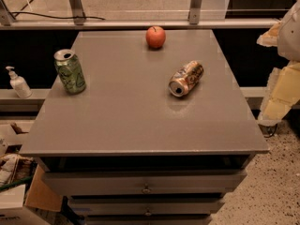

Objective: Move apple near orange can

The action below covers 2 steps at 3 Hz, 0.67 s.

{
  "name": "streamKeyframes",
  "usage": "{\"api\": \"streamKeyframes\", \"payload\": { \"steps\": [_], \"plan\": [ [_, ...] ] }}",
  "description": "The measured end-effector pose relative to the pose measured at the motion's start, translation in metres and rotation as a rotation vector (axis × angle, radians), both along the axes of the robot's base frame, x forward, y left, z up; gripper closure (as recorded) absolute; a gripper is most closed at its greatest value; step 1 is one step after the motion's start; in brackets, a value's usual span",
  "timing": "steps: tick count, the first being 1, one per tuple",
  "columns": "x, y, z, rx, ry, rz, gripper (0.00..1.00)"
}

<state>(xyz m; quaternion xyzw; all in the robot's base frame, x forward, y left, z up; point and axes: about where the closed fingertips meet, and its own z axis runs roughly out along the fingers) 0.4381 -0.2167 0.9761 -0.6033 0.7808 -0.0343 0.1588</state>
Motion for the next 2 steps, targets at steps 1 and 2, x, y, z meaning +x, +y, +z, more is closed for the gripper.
{"api": "streamKeyframes", "payload": {
  "steps": [1, 2],
  "plan": [
    [0.000, 0.000, 0.000, 0.000, 0.000, 0.000, 0.00],
    [0.010, 0.000, -0.009, 0.060, 0.000, -0.005, 0.00]
  ]
}}
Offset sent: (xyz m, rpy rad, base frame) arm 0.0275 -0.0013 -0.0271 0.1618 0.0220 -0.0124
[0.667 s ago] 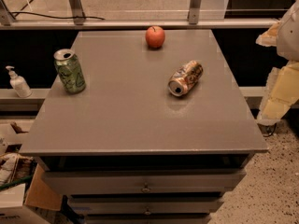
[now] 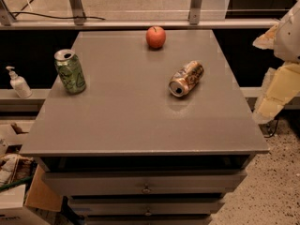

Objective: Move apple near orange can

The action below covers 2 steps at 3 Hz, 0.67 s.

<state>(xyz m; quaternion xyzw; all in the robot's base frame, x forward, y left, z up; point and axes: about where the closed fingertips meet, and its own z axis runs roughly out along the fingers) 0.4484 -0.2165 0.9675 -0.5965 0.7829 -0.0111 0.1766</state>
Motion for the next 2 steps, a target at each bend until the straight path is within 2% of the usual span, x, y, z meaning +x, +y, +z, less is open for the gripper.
{"api": "streamKeyframes", "payload": {
  "steps": [1, 2],
  "plan": [
    [0.030, 0.001, -0.011, 0.112, -0.025, -0.032, 0.00],
    [0.070, 0.008, -0.014, 0.221, -0.087, -0.050, 0.00]
  ]
}}
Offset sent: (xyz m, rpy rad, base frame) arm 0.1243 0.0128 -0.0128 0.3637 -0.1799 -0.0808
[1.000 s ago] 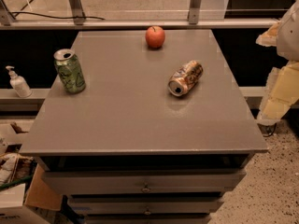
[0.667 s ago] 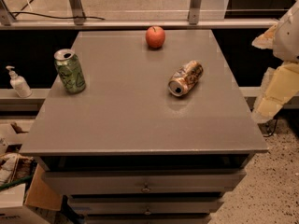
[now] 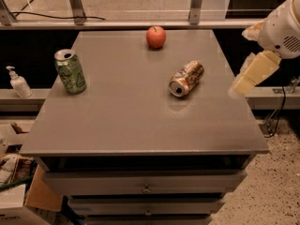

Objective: Move apple near orange can

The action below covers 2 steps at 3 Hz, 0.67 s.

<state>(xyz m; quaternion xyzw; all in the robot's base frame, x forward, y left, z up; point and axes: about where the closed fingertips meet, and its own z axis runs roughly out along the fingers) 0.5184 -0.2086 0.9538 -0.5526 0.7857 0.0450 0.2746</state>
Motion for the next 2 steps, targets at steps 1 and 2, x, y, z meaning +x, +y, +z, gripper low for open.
{"api": "streamKeyframes", "payload": {
  "steps": [1, 2],
  "plan": [
    [0.045, 0.008, 0.000, 0.106, -0.053, -0.036, 0.00],
    [0.084, 0.021, -0.002, 0.181, -0.084, -0.069, 0.00]
  ]
}}
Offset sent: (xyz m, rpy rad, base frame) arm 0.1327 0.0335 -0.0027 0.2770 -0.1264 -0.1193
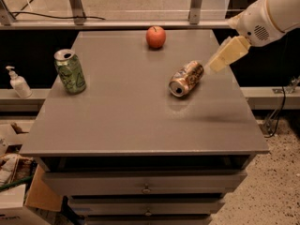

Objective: Move apple near orange can

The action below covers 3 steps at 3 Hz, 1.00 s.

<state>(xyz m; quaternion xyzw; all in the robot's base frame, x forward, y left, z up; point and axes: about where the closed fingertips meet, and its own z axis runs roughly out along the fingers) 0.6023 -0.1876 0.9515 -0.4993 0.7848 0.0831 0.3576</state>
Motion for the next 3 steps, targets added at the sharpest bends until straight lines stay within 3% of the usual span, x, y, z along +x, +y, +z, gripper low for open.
{"api": "streamKeyframes", "payload": {
  "steps": [1, 3],
  "plan": [
    [0.0676, 0.0360, -0.0096, 0.088, -0.015, -0.040, 0.00],
    [0.0772, 0.0455, -0.0139, 0.120, -0.023, -0.047, 0.00]
  ]
}}
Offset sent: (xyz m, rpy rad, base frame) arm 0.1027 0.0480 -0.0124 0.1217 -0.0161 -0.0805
